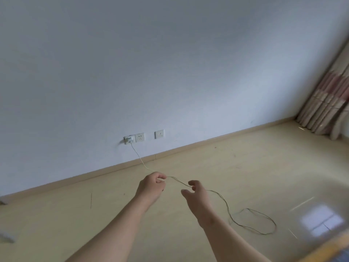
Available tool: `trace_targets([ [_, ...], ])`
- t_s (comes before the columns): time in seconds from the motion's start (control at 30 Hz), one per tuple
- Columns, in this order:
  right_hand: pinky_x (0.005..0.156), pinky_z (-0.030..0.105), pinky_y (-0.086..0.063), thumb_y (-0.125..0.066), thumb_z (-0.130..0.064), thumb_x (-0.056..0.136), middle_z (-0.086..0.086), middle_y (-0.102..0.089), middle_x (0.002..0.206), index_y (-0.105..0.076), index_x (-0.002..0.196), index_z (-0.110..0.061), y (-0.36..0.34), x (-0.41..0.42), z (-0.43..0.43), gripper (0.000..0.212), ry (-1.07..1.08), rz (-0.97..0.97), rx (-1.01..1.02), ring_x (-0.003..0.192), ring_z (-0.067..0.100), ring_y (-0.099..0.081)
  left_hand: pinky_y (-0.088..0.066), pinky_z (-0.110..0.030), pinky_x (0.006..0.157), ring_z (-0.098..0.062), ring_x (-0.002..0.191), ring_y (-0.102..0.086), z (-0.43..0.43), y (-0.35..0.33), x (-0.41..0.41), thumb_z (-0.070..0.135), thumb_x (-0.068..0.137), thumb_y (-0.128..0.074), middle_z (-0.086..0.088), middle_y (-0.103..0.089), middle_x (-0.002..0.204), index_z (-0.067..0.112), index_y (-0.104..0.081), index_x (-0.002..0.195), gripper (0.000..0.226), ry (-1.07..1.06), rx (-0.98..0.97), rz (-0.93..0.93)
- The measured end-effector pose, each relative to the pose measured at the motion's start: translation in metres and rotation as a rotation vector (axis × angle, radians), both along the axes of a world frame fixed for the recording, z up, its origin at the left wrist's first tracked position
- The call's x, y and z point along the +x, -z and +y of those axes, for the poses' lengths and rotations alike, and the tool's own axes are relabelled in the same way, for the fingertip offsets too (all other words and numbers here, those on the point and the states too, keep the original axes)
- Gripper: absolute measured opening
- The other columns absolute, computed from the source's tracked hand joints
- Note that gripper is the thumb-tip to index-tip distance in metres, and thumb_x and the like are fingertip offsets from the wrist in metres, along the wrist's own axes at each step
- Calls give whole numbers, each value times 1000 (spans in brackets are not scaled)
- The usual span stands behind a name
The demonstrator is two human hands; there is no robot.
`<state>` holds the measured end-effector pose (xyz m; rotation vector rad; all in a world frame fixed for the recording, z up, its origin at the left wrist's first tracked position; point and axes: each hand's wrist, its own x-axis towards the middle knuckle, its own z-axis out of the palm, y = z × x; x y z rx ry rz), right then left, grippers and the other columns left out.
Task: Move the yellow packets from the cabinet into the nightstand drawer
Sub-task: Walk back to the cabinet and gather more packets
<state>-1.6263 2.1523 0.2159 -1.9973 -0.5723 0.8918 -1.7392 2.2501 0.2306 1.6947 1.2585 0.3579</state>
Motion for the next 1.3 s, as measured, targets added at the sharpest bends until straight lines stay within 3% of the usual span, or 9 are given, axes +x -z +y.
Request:
trace_targets([
  [0.23, 71, 22, -38, -53, -14, 88, 7, -43, 131, -48, 126, -13, 13, 91, 84, 39, 169, -13, -33, 77, 10, -49, -46, -24, 71, -16, 92, -64, 107, 6, 116, 20, 86, -53, 2, -66, 97, 35, -59, 92, 17, 171, -22, 9],
  [0.43, 51, 18, -35, -52, -15, 88, 9, -46, 129, -47, 128, -14, 13, 227, 174, 40, 255, -18, 37, 63, 6, -49, -47, -25, 71, -16, 93, -63, 192, 4, 261, 19, 88, -51, 3, -65, 95, 31, -60, 98, 17, 265, -8, 6],
  [0.7, 52, 13, -32, -49, -15, 91, 4, -44, 131, -45, 131, -16, -19, 405, 241, 40, 402, -35, 40, 66, -4, -43, -50, -29, 80, -15, 95, -62, 270, -16, 456, 18, 88, -50, 2, -66, 95, 30, -61, 101, 21, 382, -51, -49],
  [1.1, 51, 12, -33, -49, -16, 93, -11, -41, 85, -43, 134, -16, -9, 653, 336, 41, 686, 4, 43, 63, -2, -41, -52, -36, 83, -17, 94, -63, 370, -2, 750, 17, 87, -50, 0, -67, 92, 27, -61, 103, 22, 649, -117, -91],
  [1.23, 56, 13, -33, -50, -19, 93, 3, -47, 130, -42, 134, -18, -23, 737, 366, 42, 790, 21, 63, 88, 9, -47, -52, -34, 82, -17, 95, -62, 399, -12, 846, 15, 88, -48, 1, -65, 92, 26, -61, 105, 23, 719, -115, -66],
  [1.3, 63, 18, -37, -50, -21, 93, 4, -44, 136, -43, 134, -19, -26, 776, 370, 42, 854, 26, 92, 98, 11, -46, -51, -34, 82, -18, 96, -63, 402, -18, 895, 15, 88, -48, 0, -66, 93, 25, -60, 106, 24, 774, -99, -64],
])
